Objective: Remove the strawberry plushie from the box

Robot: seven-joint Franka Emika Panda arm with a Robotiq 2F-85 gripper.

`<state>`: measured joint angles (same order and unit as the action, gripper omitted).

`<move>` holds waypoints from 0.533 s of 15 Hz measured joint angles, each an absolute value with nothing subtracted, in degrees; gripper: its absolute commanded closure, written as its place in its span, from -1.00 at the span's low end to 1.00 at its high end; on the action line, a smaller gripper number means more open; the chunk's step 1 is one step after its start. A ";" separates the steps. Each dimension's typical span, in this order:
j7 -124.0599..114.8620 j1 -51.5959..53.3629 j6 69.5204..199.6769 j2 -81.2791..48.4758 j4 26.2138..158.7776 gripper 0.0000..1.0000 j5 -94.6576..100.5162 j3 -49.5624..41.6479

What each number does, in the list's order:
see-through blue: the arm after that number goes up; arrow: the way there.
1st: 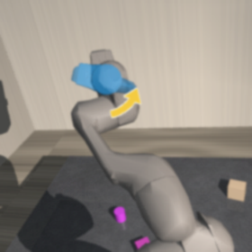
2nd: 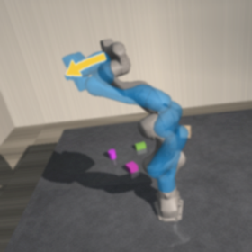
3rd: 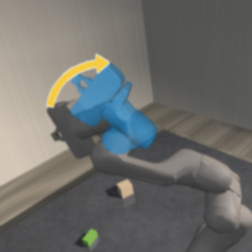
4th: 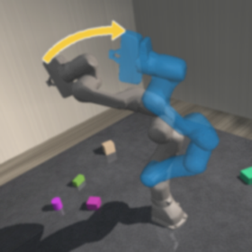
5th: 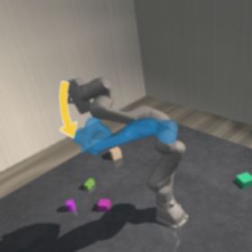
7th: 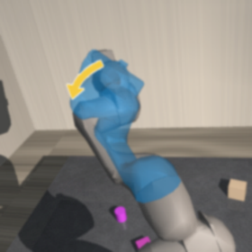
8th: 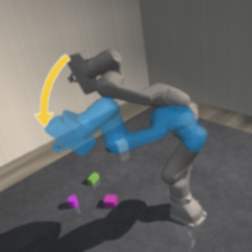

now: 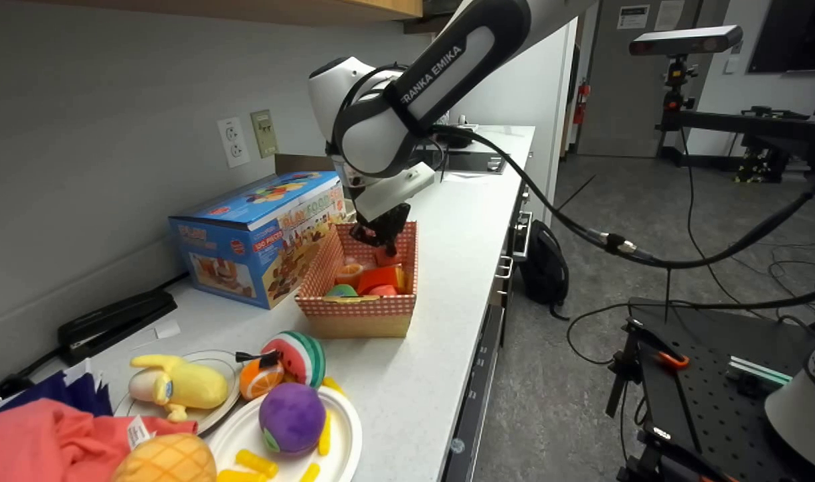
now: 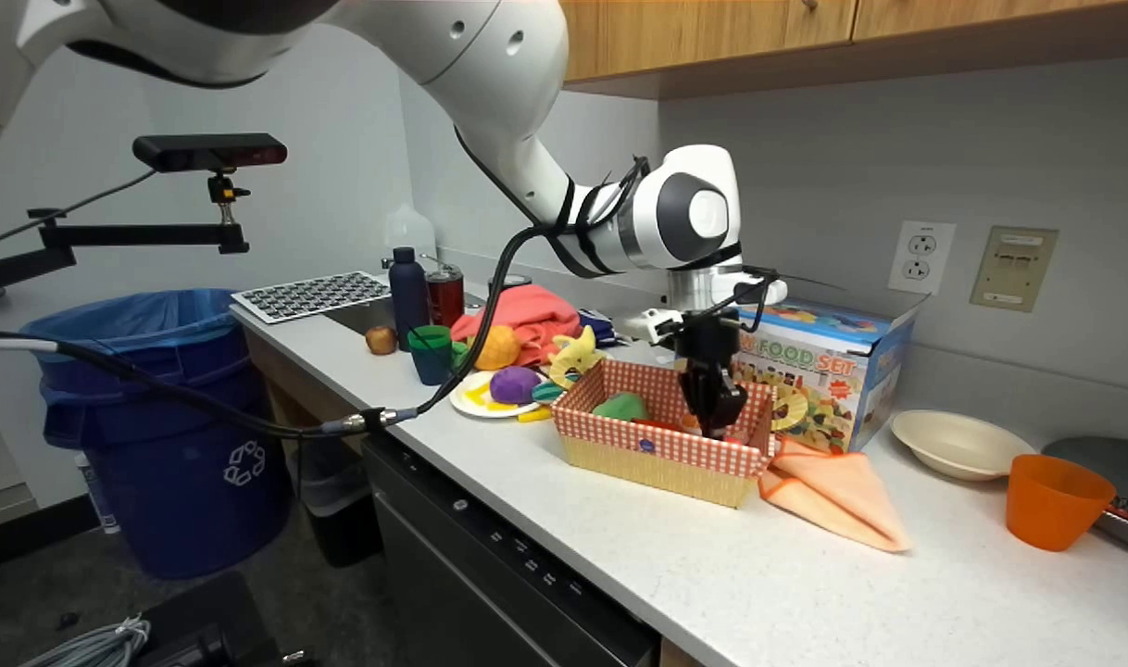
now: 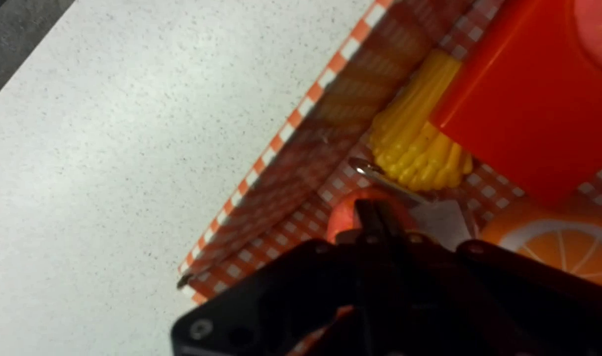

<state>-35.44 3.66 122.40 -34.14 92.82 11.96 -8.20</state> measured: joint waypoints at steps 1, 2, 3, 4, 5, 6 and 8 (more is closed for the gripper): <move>-35.92 3.91 123.12 -33.49 93.18 0.99 12.07 -8.38; -36.41 4.10 124.20 -32.75 93.56 0.99 12.21 -8.48; -36.93 4.23 125.59 -32.00 93.96 0.99 12.42 -8.55; -37.50 4.31 127.11 -31.29 94.45 0.99 12.76 -8.61; -37.99 4.35 128.46 -30.63 94.97 0.99 13.05 -8.62; -38.20 4.35 129.55 -30.13 95.42 0.99 13.11 -8.63; -38.20 4.35 131.63 -29.17 96.58 0.99 13.09 -8.57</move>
<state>-38.20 4.35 131.63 -29.17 96.58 13.09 -8.57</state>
